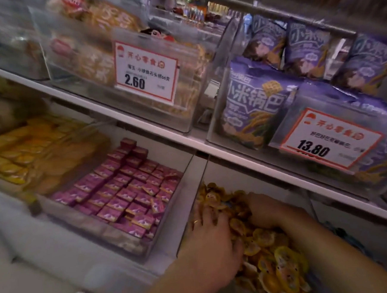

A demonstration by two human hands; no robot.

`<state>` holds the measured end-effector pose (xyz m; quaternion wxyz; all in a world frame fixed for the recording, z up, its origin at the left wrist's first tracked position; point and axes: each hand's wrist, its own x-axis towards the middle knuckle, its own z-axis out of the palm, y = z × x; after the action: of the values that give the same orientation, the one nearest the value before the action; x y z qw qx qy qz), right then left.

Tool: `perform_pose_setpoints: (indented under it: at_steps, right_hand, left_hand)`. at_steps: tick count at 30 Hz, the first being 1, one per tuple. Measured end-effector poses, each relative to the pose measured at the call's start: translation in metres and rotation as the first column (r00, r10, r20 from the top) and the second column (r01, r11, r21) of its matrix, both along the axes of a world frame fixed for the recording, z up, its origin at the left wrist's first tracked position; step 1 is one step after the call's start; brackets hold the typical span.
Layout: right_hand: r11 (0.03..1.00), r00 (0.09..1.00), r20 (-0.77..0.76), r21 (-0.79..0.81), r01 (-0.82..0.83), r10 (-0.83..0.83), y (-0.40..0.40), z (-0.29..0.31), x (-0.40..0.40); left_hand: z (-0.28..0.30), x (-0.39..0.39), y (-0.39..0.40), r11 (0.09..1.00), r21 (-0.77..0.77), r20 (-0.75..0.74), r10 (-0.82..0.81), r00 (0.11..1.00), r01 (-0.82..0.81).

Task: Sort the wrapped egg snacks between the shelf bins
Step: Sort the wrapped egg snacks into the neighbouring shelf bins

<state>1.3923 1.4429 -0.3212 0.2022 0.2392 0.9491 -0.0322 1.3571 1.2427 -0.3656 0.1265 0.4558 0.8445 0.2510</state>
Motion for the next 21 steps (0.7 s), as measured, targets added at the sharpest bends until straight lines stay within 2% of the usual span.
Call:
perform_pose_setpoints:
  at_steps: [2, 4, 7, 9, 10, 12, 15, 17, 21]
  right_hand:
    - [0.997, 0.997, -0.006, 0.006, 0.076, -0.076, 0.008, 0.005, 0.005]
    - [0.989, 0.987, -0.066, -0.004, 0.147, -0.147, 0.020, 0.011, 0.011]
    - [0.962, 0.904, -0.340, -0.004, 0.275, -0.260, 0.028, 0.017, 0.015]
    - [0.968, 0.853, -0.470, -0.013, 0.249, -0.226, 0.025, 0.015, 0.002]
    - [0.977, 0.857, -0.474, -0.045, 0.207, -0.204, 0.020, 0.012, -0.007]
    - [0.984, 0.911, -0.378, -0.130, 0.123, -0.164, 0.006, 0.006, -0.027]
    - [0.987, 0.982, -0.165, -0.147, 0.070, -0.094, -0.012, -0.007, -0.041]
    - [0.993, 0.992, -0.119, -0.117, 0.030, -0.044, -0.014, -0.010, -0.037]
    - [0.994, 0.998, -0.053, -0.096, -0.049, 0.044, -0.007, -0.010, -0.025]
  left_hand:
    - [0.002, -0.001, 0.012, 0.998, -0.064, 0.080, 0.024, 0.996, -0.019]
    - [0.007, -0.001, 0.025, 0.994, -0.109, 0.163, -0.013, 0.987, 0.031]
    - [0.016, 0.003, 0.038, 0.977, -0.091, 0.235, -0.165, 0.958, 0.191]
    - [0.018, 0.009, 0.042, 0.955, -0.062, 0.237, -0.269, 0.934, 0.290]
    - [0.018, 0.012, 0.042, 0.943, -0.037, 0.219, -0.314, 0.924, 0.329]
    - [0.018, 0.016, 0.040, 0.926, 0.009, 0.157, -0.374, 0.914, 0.378]
    - [0.022, 0.014, 0.032, 0.921, 0.021, 0.138, -0.389, 0.911, 0.390]
    - [0.023, 0.009, 0.023, 0.923, -0.005, 0.125, -0.382, 0.916, 0.385]
    - [0.019, 0.003, -0.003, 0.950, 0.010, -0.068, -0.310, 0.948, 0.312]
